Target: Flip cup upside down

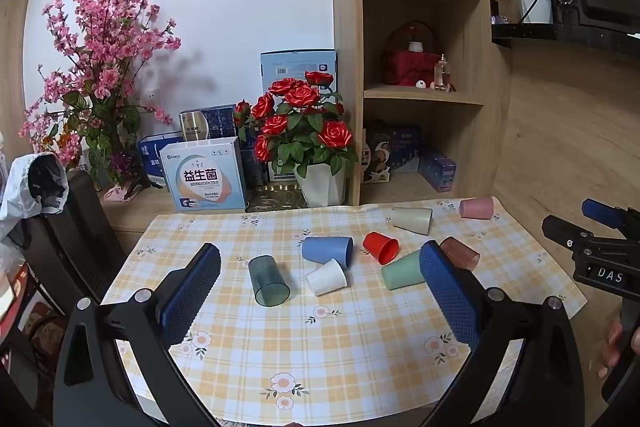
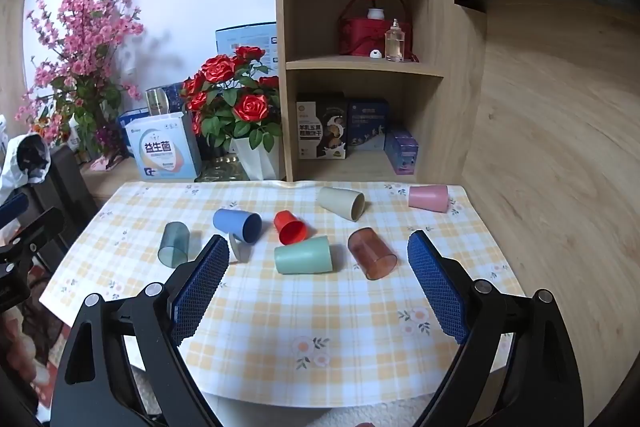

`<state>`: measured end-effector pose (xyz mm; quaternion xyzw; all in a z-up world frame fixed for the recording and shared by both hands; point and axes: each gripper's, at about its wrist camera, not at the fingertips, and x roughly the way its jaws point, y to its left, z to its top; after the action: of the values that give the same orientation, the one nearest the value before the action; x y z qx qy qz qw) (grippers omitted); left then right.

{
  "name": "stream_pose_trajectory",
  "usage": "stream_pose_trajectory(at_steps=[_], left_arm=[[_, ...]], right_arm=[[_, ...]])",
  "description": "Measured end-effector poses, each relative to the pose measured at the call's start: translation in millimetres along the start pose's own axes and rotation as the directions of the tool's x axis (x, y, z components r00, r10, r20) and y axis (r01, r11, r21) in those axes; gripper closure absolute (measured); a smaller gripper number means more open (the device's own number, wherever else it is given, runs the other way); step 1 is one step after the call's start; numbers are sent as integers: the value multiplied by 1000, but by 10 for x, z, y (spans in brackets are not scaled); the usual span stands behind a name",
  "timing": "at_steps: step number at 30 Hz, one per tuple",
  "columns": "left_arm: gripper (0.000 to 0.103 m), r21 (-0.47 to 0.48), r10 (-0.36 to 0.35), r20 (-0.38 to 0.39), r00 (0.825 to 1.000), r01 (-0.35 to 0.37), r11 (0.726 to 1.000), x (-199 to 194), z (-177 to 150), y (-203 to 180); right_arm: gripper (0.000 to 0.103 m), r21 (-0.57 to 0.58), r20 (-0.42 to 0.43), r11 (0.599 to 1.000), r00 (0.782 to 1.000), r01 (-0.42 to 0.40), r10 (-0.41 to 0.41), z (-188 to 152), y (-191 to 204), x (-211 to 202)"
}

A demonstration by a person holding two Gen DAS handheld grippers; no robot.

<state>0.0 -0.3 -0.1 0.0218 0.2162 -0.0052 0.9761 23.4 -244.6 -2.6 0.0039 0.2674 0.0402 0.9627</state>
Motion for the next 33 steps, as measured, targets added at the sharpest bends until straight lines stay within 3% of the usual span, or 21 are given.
stream_pose_trajectory(at_steps=[33], left_arm=[[6, -12, 4, -7, 1000, -4, 1000, -31, -34, 76]], right_arm=[[15, 13, -4, 1000, 1000, 1, -1, 2, -19, -2]])
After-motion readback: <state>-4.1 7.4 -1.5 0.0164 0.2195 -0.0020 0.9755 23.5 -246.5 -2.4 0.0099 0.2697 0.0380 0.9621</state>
